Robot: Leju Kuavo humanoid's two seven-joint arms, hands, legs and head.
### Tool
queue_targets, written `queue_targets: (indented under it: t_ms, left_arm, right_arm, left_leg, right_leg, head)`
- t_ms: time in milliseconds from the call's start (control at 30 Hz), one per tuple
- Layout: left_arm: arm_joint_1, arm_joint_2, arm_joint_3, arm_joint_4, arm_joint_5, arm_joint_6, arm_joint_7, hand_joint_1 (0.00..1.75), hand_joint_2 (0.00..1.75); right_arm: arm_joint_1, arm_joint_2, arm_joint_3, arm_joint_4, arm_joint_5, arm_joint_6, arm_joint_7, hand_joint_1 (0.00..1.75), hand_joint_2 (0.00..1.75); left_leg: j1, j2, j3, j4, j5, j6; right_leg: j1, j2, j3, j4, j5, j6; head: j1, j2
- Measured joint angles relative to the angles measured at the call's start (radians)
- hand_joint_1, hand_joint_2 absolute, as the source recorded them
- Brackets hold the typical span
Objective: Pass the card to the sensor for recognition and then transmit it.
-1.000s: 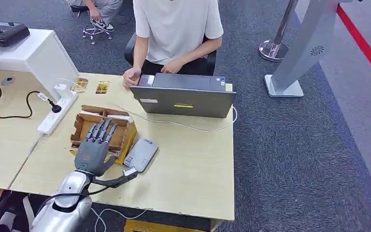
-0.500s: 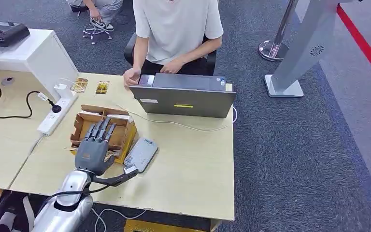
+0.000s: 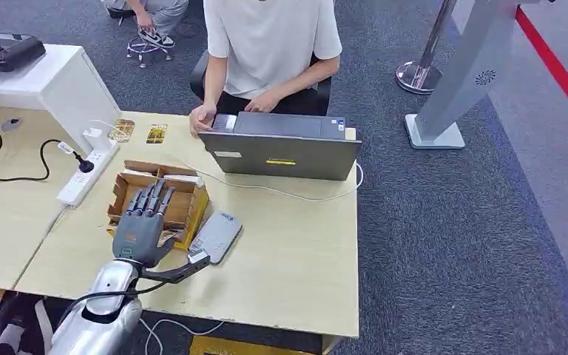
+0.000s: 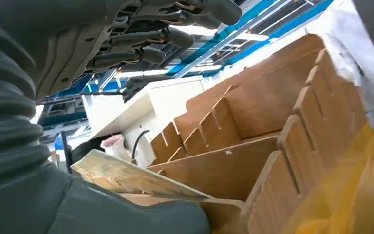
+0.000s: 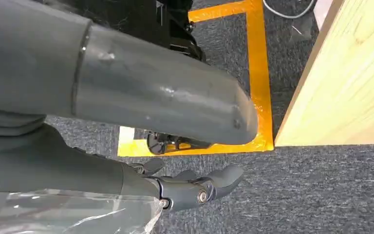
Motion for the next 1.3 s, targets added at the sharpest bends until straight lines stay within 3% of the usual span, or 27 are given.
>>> queue_targets:
  t_ms: [500,533,1300]
  left_arm:
    - [0.001,0.014,0.016,0.0,0.005,-0.005,0.005,0.0,1.75]
    - [0.001,0.014,0.016,0.0,0.005,-0.005,0.005,1.75,1.75]
    - [0.002,0.022,0.017,0.0,0.045,0.001,-0.037,1.75,1.75]
  right_arm:
    - [0.0,0.0,-0.004,0.0,0.002,0.0,0.0,0.0,0.0]
    - [0.0,0.0,-0.004,0.0,0.002,0.0,0.0,0.0,0.0]
    - [0.0,0.0,-0.016,0.0,0.008,0.0,0.005,0.0,0.0]
  left_leg:
    - [0.0,0.0,0.0,0.0,0.0,0.0]
    - [0.0,0.0,0.0,0.0,0.0,0.0]
    - [0.0,0.0,0.0,0.0,0.0,0.0]
  right_leg:
    - [0.0,0.0,0.0,0.0,0.0,0.0]
    - [0.0,0.0,0.0,0.0,0.0,0.0]
    - [0.0,0.0,0.0,0.0,0.0,0.0]
  head:
    - [0.0,0.0]
    - [0.0,0.0]
    - [0.0,0.0]
